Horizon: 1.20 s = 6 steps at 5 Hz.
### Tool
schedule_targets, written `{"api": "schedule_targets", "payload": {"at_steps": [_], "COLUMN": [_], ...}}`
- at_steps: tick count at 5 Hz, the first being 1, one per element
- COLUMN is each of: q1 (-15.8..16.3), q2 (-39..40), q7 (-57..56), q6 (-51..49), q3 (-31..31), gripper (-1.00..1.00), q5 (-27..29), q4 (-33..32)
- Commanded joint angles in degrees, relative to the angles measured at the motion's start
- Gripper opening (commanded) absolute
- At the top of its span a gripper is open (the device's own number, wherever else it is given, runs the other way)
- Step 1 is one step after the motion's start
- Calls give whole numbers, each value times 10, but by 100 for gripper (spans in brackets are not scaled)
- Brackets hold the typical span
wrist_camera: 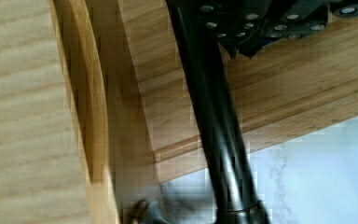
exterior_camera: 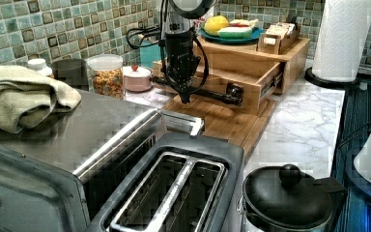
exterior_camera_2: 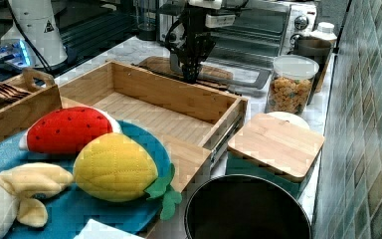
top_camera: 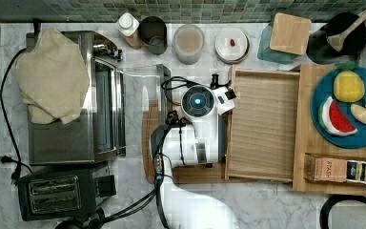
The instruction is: Close the drawer.
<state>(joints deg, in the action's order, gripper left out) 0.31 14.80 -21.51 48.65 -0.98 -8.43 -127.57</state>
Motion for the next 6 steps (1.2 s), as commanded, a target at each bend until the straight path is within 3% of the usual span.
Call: {"api": "schedule_targets", "payload": {"at_steps": [1,2,3,5,6], "q1": [-115,-154,-172,-202,-199], "q2": [-41,-35,-19,23,14], "q7": [-166,-207,-244,-296,-295], "q6": [-23,-35,-44,0,0], "q3": [-96,-119,-154,-181,-183], "gripper": [-100,-100,-100,-100,-100], "q5": [-8,-13,-30,-26,-44], "q4": [18,44,74,101,98]}}
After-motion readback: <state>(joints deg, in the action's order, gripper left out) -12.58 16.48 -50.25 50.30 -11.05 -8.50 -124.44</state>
